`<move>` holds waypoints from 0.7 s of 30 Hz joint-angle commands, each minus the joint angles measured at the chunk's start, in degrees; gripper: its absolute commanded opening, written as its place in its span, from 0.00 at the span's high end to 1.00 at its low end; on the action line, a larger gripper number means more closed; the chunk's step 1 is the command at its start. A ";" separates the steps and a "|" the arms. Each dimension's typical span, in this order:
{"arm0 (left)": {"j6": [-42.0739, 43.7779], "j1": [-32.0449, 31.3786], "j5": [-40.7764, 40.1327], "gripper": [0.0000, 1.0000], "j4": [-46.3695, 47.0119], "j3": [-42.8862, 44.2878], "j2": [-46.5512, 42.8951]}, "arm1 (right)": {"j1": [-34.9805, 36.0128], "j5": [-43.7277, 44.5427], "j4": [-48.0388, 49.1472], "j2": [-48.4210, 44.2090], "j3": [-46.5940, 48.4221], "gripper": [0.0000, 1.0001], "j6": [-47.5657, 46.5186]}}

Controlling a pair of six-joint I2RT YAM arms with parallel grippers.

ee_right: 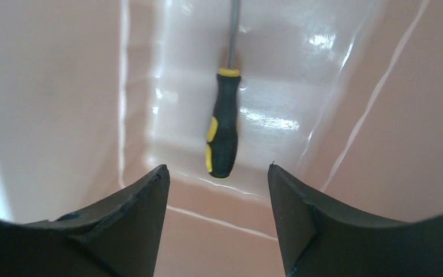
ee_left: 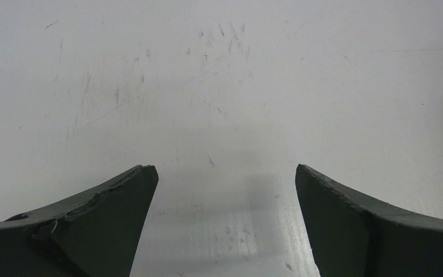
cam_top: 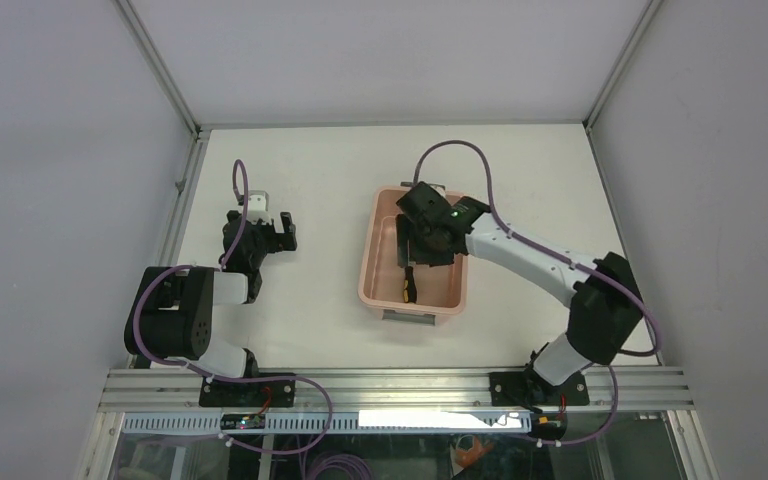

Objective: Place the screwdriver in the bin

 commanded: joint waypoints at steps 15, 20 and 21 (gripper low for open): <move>-0.89 -0.57 0.61 0.01 3.62 0.98 -0.31 | -32.47 5.01 14.97 -37.21 -14.29 0.01 -18.18; -0.89 -0.58 0.49 0.01 3.62 0.99 -0.28 | -36.10 12.79 26.58 -46.07 -32.13 0.01 -17.96; -0.89 -0.60 0.60 0.01 3.62 0.98 -0.24 | -36.24 14.19 28.42 -47.66 -35.06 0.01 -17.24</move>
